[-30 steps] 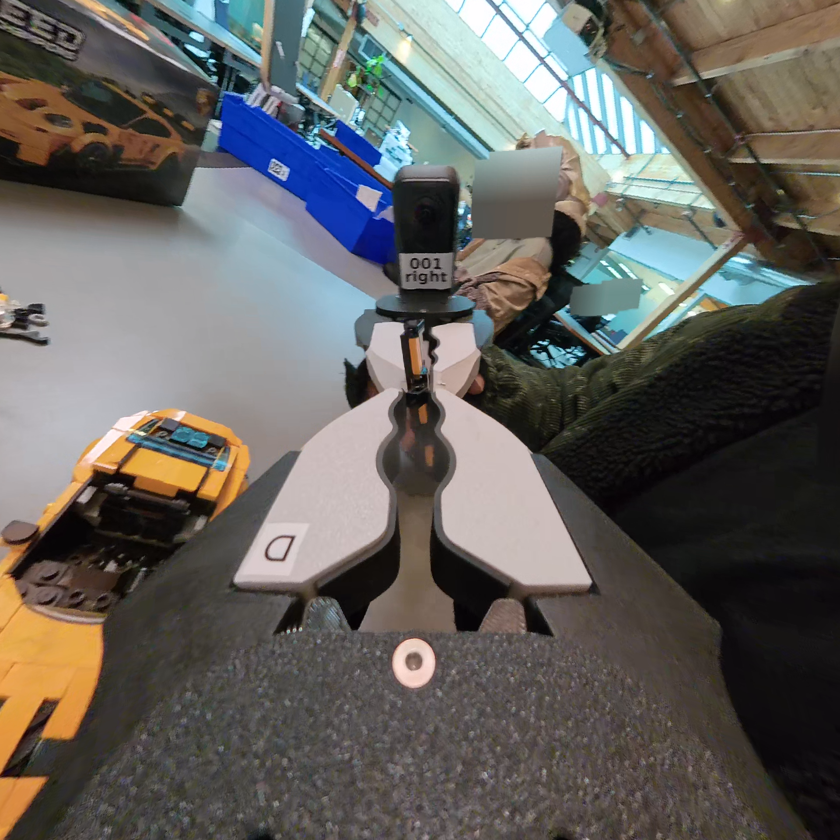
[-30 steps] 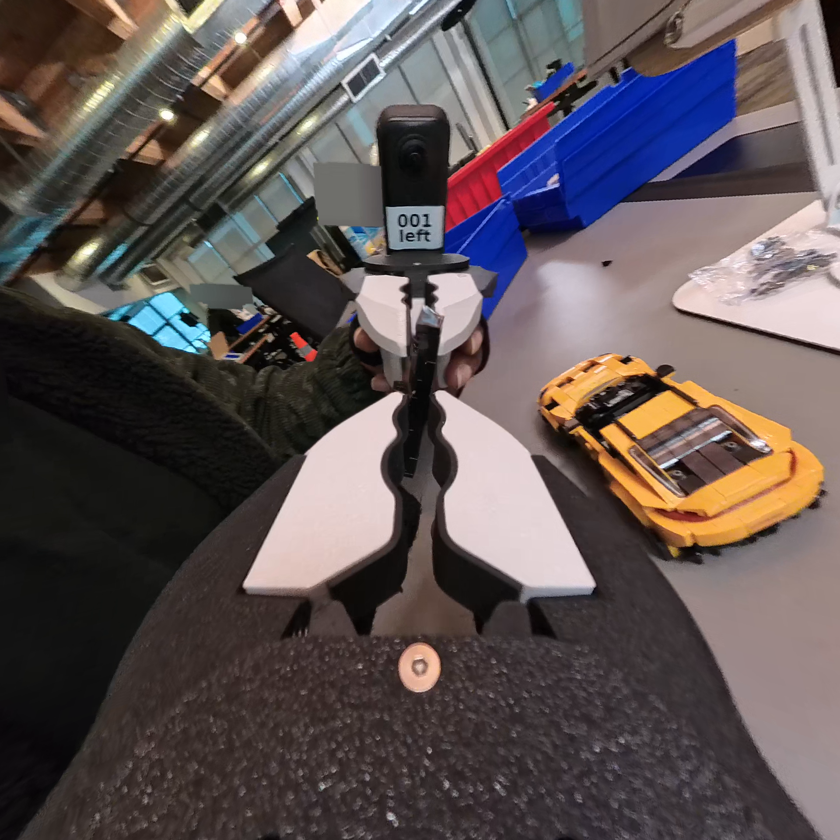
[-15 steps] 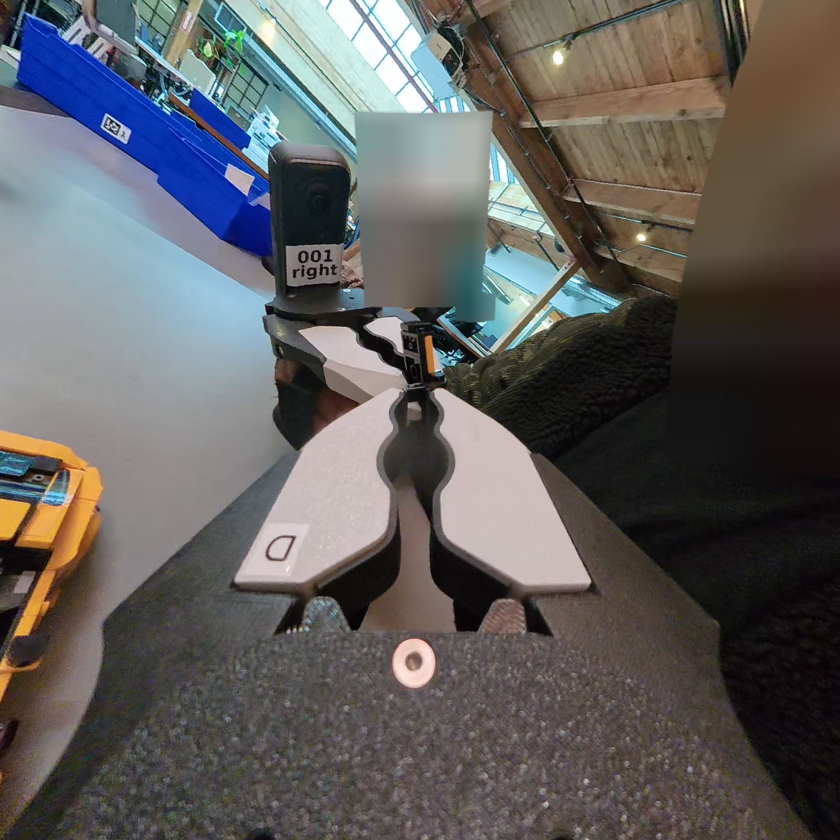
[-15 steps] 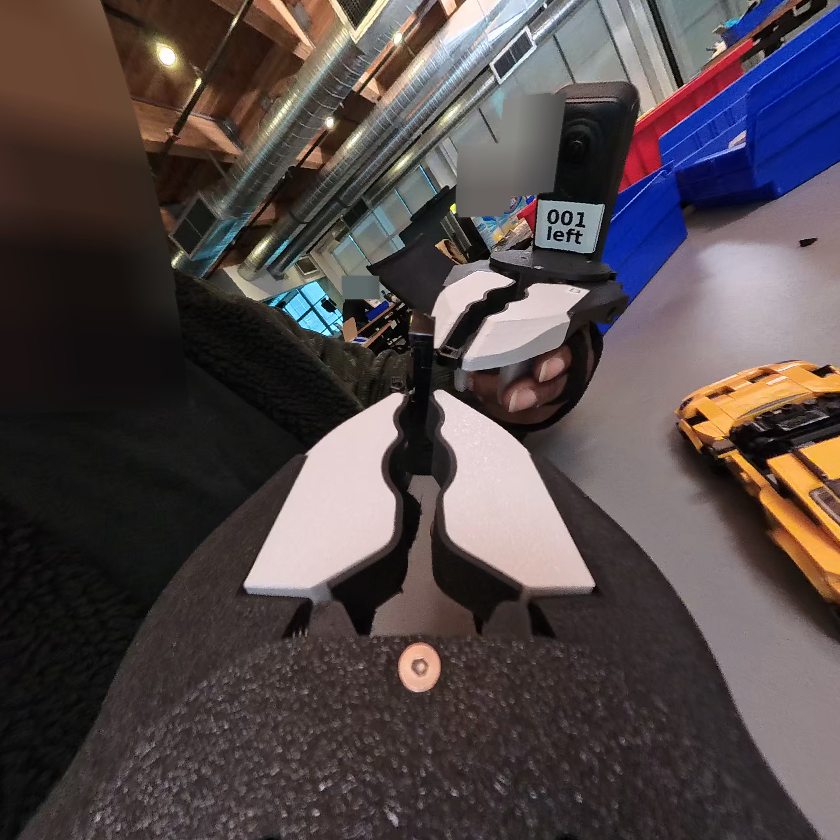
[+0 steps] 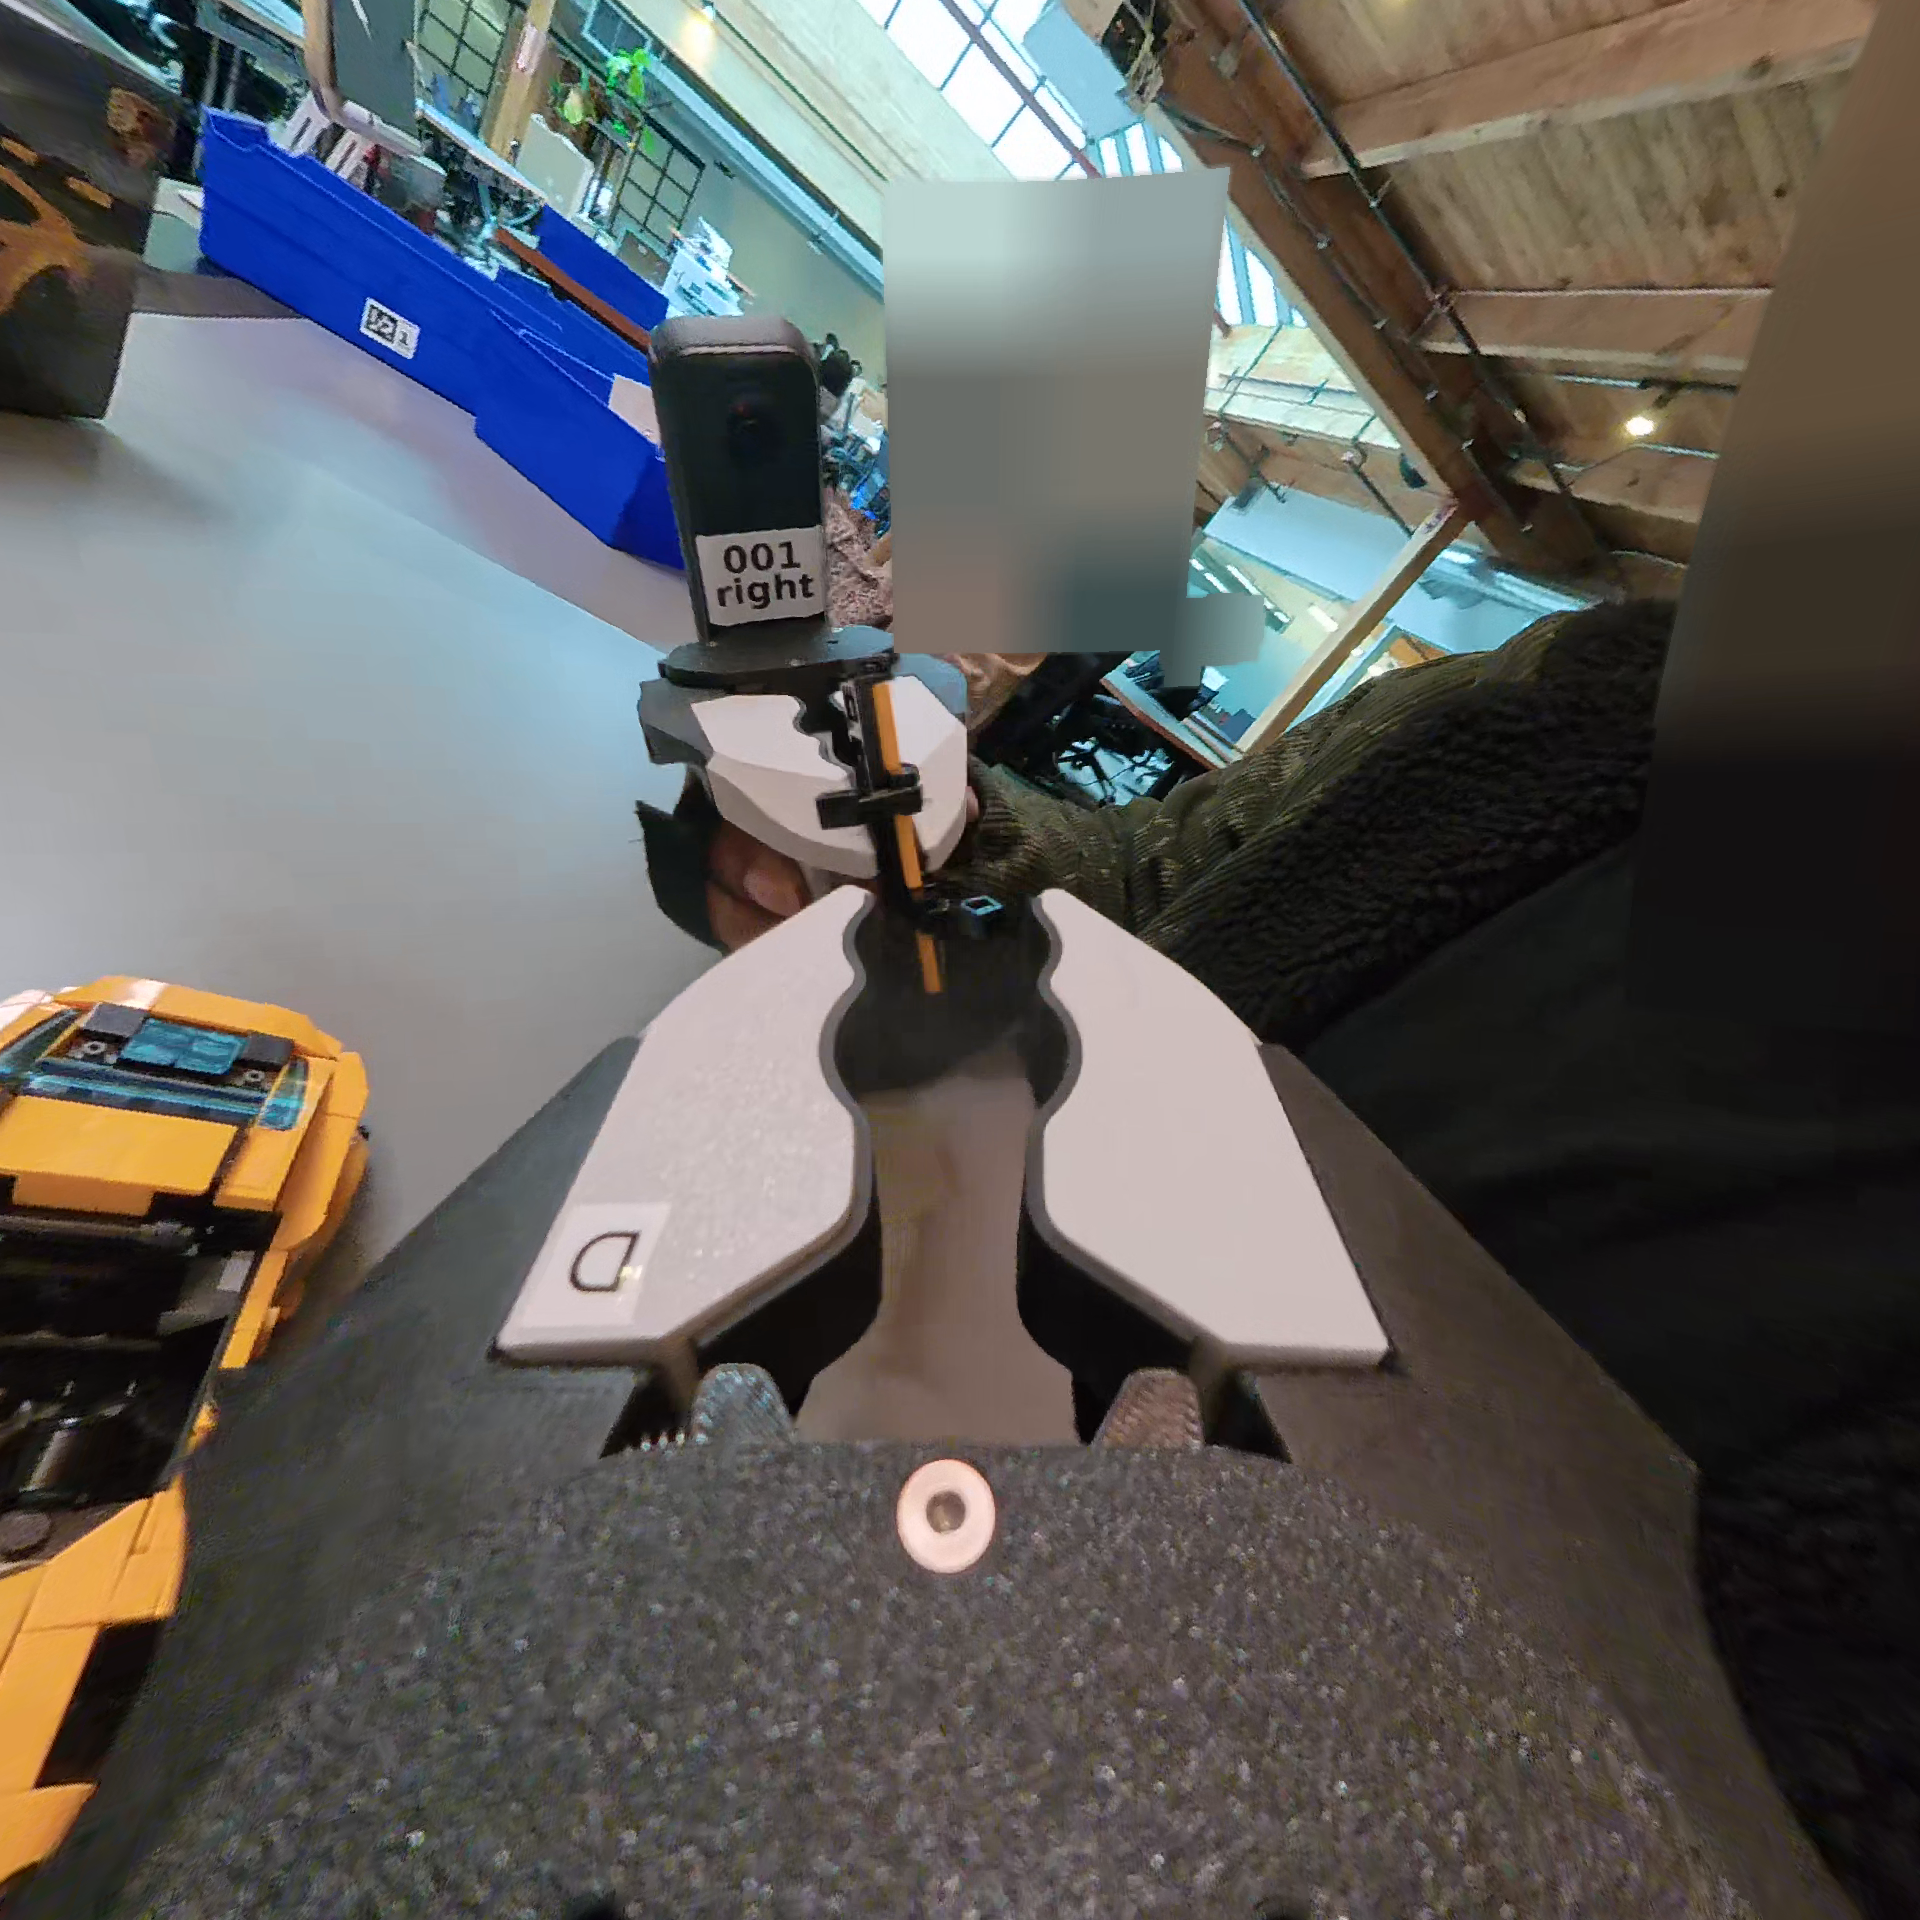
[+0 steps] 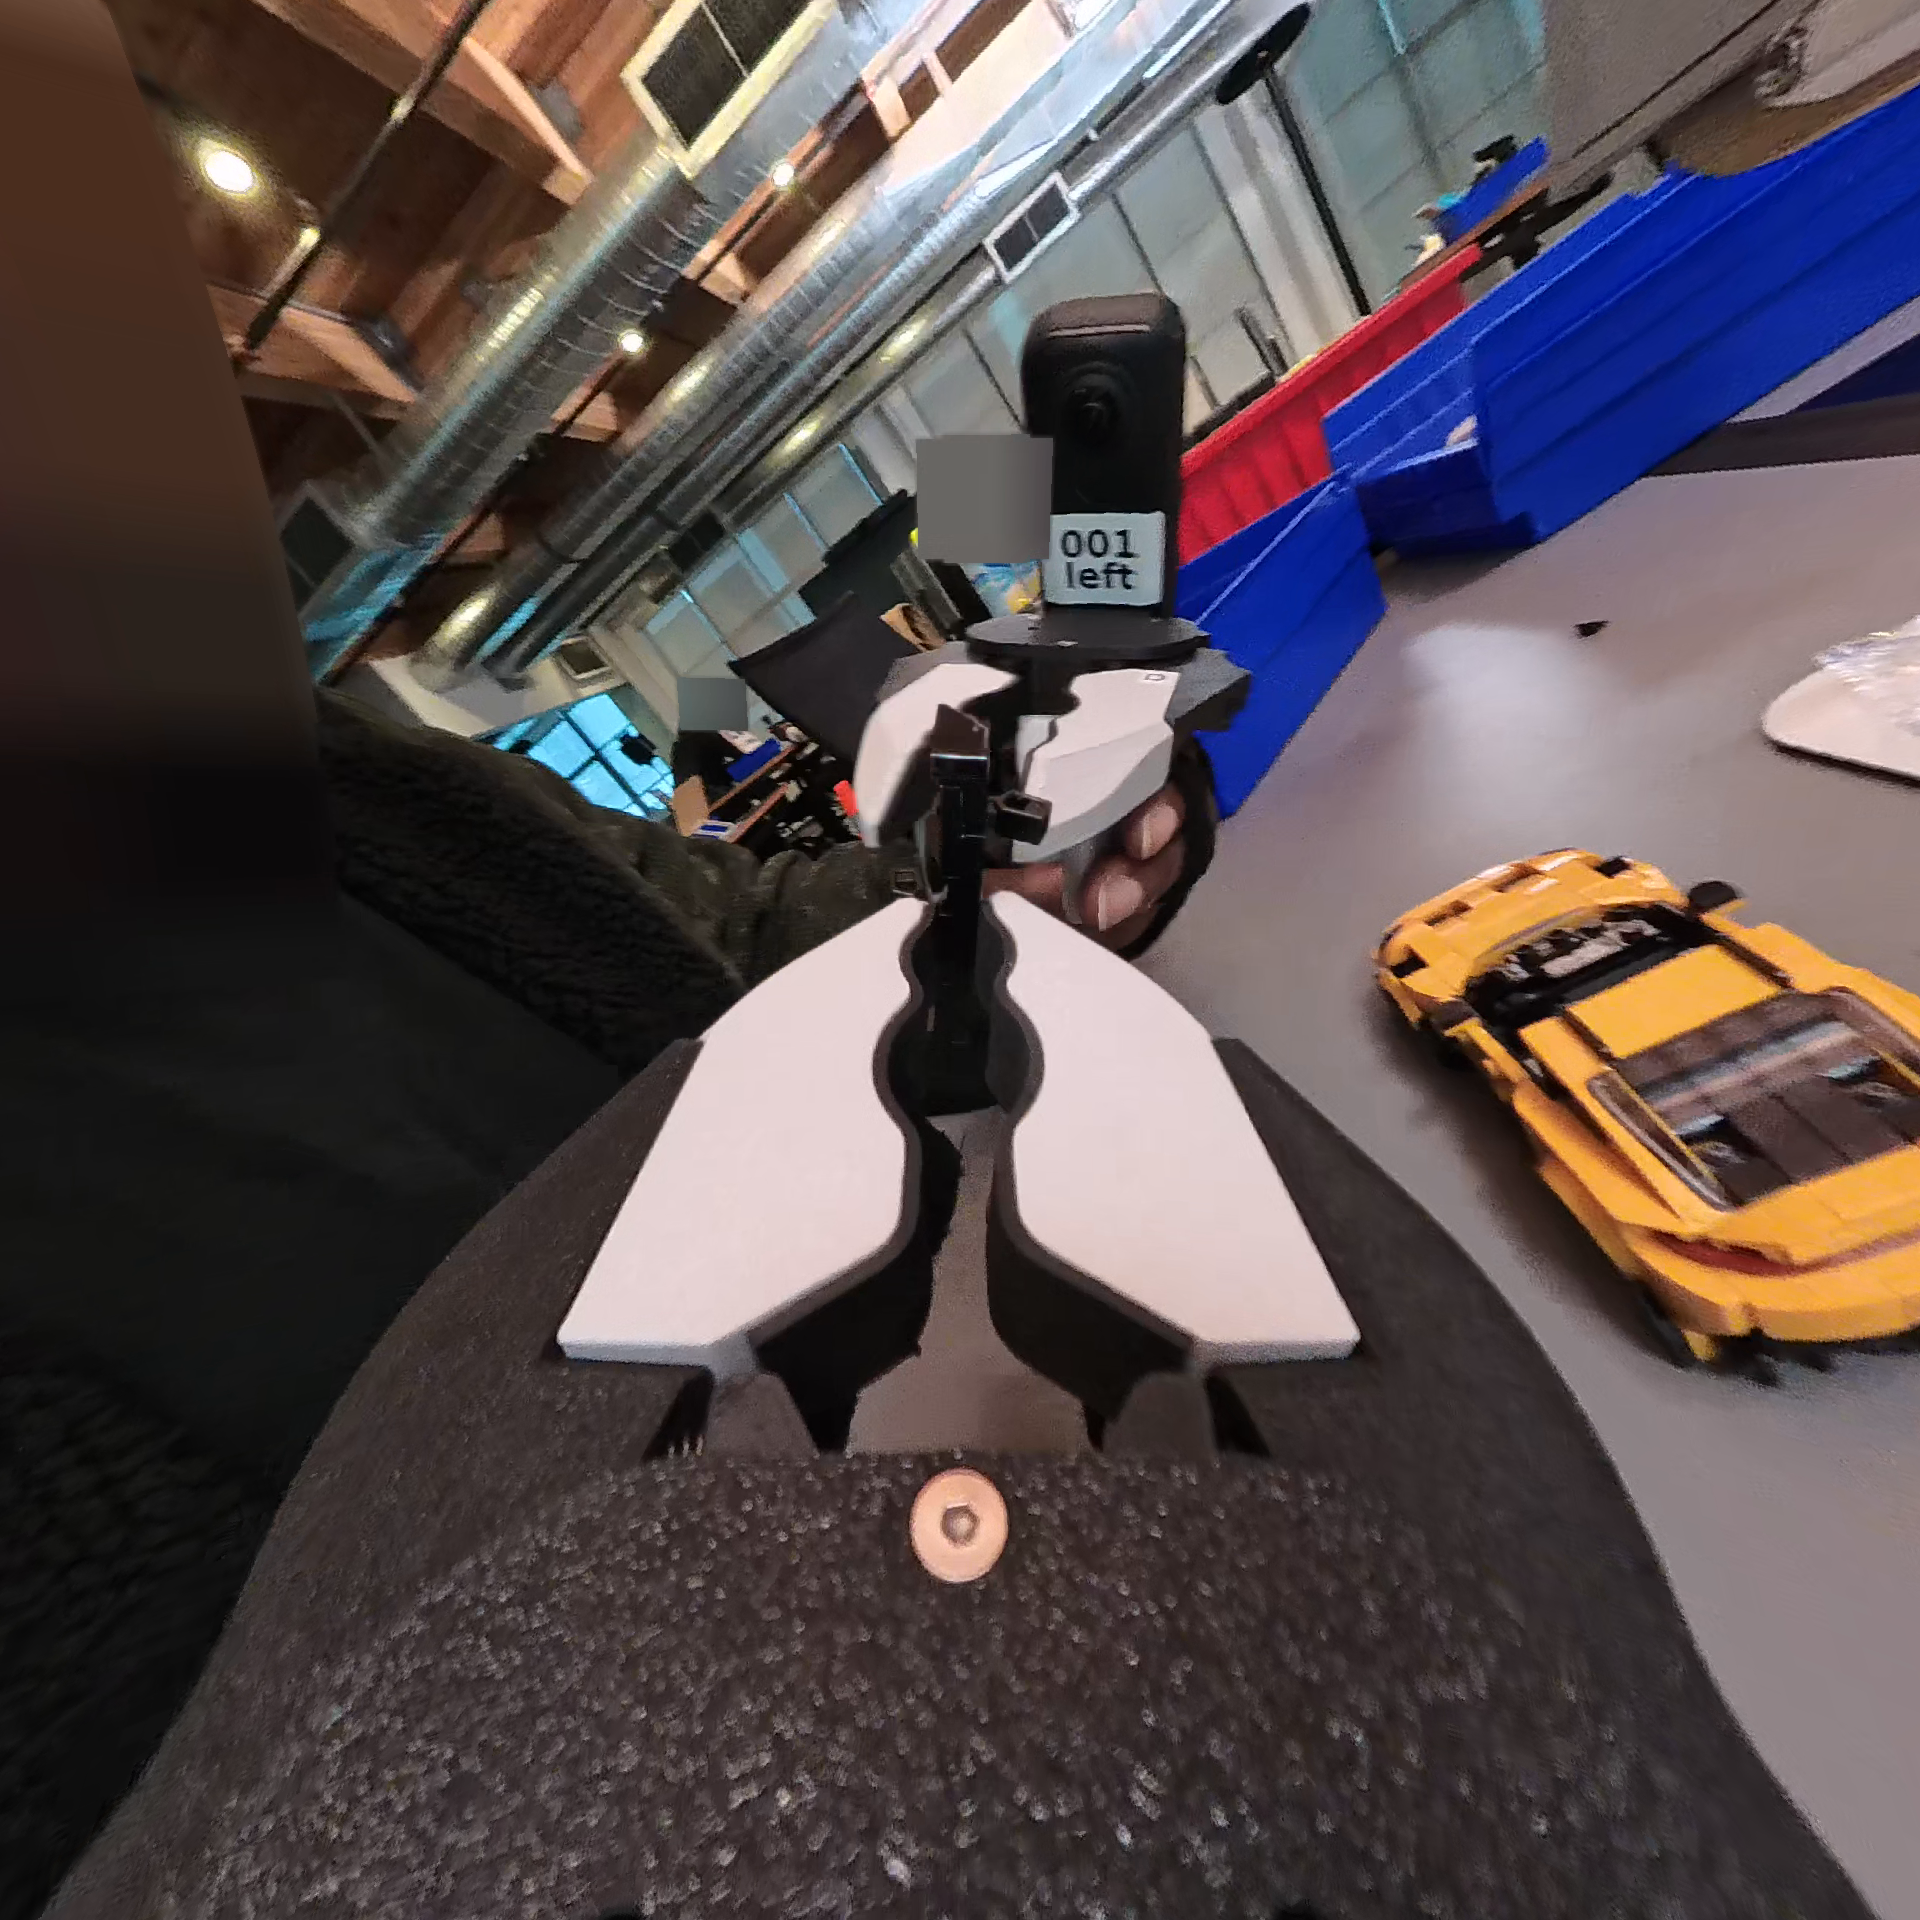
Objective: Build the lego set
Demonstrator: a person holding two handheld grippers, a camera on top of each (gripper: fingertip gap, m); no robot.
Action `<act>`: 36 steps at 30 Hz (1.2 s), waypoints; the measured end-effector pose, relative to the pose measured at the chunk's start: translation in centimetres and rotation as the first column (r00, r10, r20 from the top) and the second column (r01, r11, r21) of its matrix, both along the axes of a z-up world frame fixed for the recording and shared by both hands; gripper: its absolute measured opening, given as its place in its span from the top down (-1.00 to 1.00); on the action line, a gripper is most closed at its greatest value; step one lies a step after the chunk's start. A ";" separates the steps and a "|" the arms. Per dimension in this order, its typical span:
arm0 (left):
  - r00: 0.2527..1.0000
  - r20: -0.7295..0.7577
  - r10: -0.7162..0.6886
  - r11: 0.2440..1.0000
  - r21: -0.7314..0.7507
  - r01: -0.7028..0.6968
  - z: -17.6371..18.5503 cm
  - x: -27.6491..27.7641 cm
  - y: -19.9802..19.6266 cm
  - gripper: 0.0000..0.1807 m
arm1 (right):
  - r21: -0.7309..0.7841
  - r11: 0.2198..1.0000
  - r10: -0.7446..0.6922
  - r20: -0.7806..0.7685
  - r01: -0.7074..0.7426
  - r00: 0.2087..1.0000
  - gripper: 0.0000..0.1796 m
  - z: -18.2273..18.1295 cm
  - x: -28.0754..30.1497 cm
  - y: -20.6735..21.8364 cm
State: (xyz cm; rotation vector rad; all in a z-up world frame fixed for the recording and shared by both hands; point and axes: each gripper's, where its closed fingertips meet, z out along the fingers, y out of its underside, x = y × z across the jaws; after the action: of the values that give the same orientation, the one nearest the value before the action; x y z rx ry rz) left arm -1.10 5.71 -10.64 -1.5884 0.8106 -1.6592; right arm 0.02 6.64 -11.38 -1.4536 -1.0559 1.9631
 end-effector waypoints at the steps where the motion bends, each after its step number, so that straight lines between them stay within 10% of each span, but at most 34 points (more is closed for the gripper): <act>1: 1.000 -0.020 0.016 1.000 0.007 -0.016 -0.2 0.2 0.1 0.66 | 0.007 1.000 -0.012 0.011 0.012 1.000 0.94 -0.2 -0.1 0.1; 6: 0.992 -0.045 0.122 0.992 0.030 -0.121 -0.7 0.2 1.6 0.63 | 0.064 0.998 0.023 0.045 -0.026 0.999 0.93 -0.8 -0.5 -1.0; 12: 0.989 0.113 -0.095 0.993 -0.052 0.102 0.3 0.8 -1.0 0.73 | 0.098 0.990 0.096 0.030 -0.099 0.995 0.93 -0.5 -0.5 -2.6; 36: 0.985 -0.127 0.115 0.991 0.078 -0.106 -1.8 -0.2 1.4 0.81 | 0.097 0.984 -0.160 0.098 0.150 0.982 0.93 -1.4 0.0 2.2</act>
State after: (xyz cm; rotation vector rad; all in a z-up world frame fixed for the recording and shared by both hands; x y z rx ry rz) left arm -1.26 7.14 -12.39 -1.6754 0.8223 -1.4447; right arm 0.01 8.81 -12.77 -1.5561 -1.0279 1.7258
